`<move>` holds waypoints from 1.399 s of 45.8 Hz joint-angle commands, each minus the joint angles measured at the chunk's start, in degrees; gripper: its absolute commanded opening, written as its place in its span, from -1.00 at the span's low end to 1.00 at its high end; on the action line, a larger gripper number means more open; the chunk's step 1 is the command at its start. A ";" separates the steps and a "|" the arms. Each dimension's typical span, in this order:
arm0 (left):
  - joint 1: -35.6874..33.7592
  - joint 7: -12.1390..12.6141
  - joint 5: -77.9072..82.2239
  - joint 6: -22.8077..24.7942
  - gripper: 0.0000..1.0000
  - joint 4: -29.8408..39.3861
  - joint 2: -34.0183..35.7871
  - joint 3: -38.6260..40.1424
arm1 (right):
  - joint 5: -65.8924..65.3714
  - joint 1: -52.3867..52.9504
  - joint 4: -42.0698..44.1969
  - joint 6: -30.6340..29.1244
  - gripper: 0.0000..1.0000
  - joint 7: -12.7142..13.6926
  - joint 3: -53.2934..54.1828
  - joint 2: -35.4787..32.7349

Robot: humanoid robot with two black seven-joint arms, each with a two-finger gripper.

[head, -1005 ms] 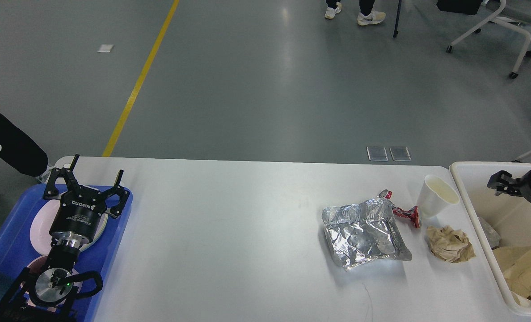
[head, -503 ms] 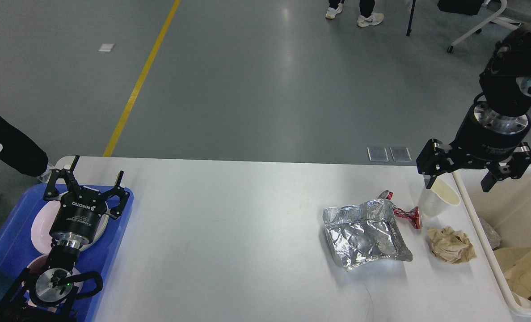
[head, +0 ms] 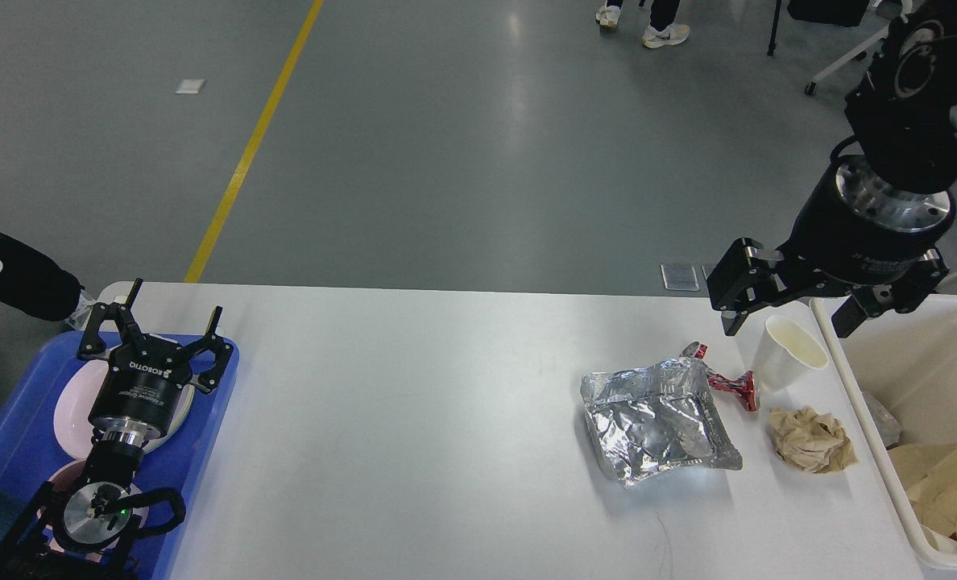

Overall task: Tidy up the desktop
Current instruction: 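Raise the right gripper out of the bin, then lower the right gripper toward the tissue beside the bin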

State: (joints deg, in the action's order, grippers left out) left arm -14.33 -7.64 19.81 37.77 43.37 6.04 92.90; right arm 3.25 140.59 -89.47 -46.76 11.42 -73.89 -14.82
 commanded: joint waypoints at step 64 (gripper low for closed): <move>0.09 -0.01 0.06 0.02 0.93 0.05 -0.06 0.00 | 0.09 -67.20 61.25 21.34 1.00 -0.61 12.90 -6.89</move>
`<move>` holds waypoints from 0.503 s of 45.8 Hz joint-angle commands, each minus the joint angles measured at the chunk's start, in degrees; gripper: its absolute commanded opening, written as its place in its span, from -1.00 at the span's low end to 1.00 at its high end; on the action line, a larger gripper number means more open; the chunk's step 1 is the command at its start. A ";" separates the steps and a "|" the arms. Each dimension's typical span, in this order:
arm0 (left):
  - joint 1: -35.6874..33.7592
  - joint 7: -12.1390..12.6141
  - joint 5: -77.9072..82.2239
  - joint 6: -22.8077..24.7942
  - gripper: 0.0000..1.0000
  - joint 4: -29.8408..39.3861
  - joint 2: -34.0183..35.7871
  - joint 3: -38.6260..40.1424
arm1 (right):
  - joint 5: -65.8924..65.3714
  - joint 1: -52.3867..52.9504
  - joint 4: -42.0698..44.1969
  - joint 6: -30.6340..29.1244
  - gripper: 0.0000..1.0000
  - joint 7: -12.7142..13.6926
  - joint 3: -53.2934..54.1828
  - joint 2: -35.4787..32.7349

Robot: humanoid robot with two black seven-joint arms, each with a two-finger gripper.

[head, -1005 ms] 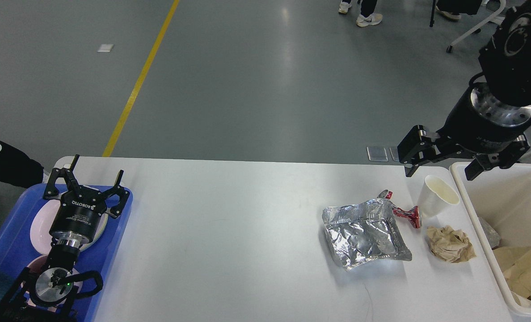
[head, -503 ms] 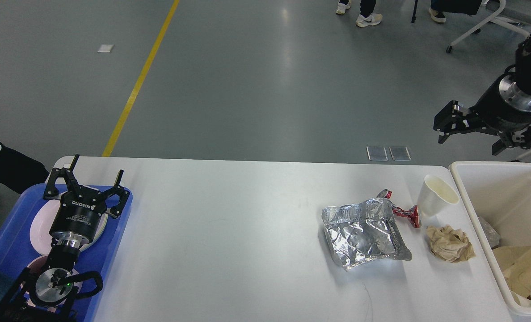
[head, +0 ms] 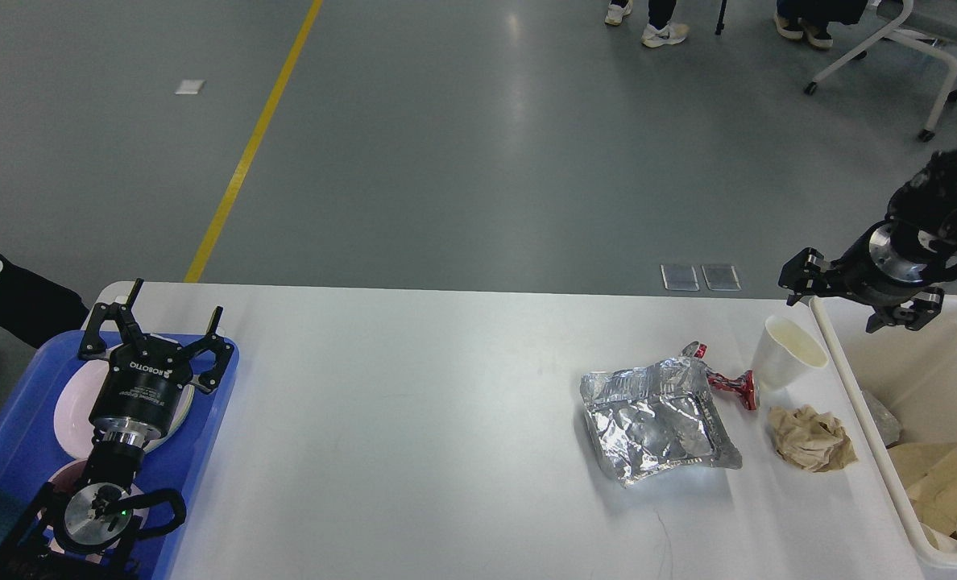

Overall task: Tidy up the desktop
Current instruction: 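Lower the right gripper toward the tissue beside the bin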

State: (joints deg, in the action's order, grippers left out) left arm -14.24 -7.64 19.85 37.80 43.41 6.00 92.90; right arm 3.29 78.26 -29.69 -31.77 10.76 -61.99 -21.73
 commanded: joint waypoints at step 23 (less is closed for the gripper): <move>-0.08 0.00 0.01 0.00 0.93 0.01 -0.02 0.00 | 0.05 -10.85 1.57 13.58 1.00 0.23 3.45 2.13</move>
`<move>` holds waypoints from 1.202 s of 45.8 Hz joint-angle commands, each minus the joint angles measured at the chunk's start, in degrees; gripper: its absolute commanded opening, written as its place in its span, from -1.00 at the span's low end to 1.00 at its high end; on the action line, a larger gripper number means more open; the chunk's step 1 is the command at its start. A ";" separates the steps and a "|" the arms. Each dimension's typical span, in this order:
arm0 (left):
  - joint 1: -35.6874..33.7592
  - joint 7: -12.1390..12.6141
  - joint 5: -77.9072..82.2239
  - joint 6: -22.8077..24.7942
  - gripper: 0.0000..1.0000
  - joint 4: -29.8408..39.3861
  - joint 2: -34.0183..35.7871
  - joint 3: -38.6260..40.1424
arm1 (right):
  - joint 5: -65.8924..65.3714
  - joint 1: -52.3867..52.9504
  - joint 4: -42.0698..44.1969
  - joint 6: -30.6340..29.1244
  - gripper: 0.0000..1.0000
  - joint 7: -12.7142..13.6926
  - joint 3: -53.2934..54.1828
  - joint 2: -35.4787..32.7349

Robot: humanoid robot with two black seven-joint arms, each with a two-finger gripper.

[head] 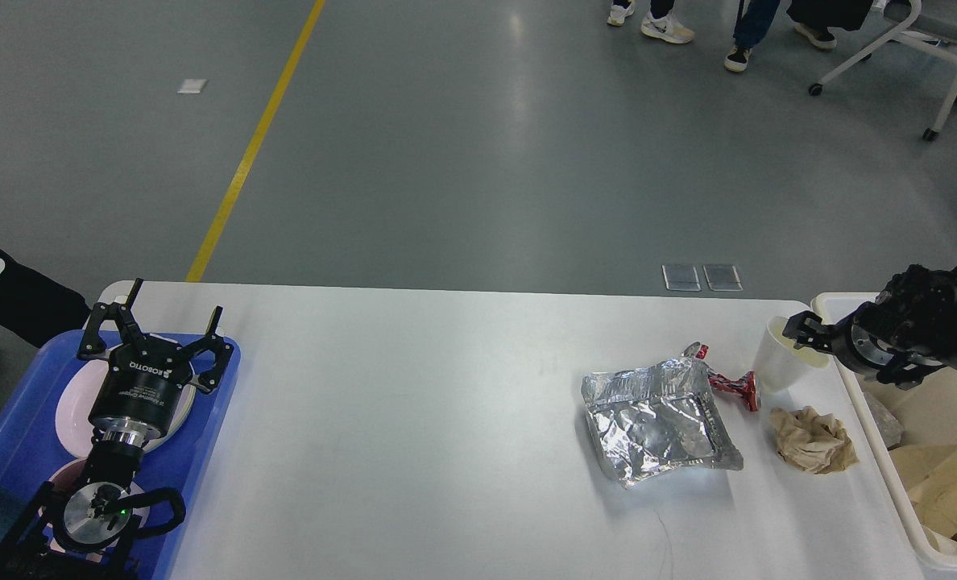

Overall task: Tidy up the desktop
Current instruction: 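Lower the right gripper toward the tissue beside the bin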

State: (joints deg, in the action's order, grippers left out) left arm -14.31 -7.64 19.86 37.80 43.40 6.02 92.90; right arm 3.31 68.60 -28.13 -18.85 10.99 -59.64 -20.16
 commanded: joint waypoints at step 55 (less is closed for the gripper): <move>-0.01 0.00 0.01 0.00 0.93 0.02 0.04 0.00 | 2.14 -5.94 -0.61 11.11 -1.00 0.35 5.85 0.82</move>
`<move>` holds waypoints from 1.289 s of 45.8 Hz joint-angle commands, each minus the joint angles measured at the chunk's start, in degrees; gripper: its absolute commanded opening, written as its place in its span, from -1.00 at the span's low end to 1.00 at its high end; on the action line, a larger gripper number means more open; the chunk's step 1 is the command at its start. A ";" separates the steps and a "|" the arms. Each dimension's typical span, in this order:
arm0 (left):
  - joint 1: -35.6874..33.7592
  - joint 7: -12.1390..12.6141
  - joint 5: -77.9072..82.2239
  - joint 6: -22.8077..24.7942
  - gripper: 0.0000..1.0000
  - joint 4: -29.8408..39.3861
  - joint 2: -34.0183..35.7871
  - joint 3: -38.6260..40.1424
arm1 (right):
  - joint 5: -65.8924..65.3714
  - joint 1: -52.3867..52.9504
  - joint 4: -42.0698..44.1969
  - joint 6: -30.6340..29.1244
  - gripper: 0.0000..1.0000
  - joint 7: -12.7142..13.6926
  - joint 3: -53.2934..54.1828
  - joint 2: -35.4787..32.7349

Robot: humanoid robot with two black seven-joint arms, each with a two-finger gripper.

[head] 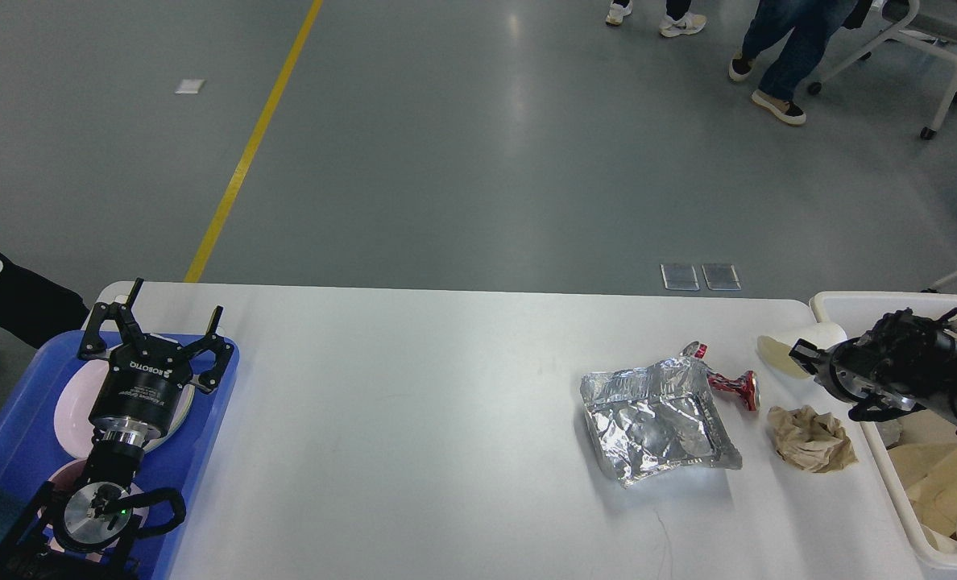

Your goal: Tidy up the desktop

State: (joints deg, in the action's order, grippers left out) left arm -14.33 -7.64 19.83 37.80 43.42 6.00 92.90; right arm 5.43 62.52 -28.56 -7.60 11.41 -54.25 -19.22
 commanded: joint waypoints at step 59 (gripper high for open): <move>0.01 0.00 0.03 0.00 0.93 0.00 -0.02 0.00 | -0.42 51.99 -42.71 -26.75 1.00 -0.07 -21.78 -3.02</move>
State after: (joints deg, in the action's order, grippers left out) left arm -14.27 -7.65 19.87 37.80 43.41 5.99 92.90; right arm 5.01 106.99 -67.81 -24.86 11.27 -74.98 -23.51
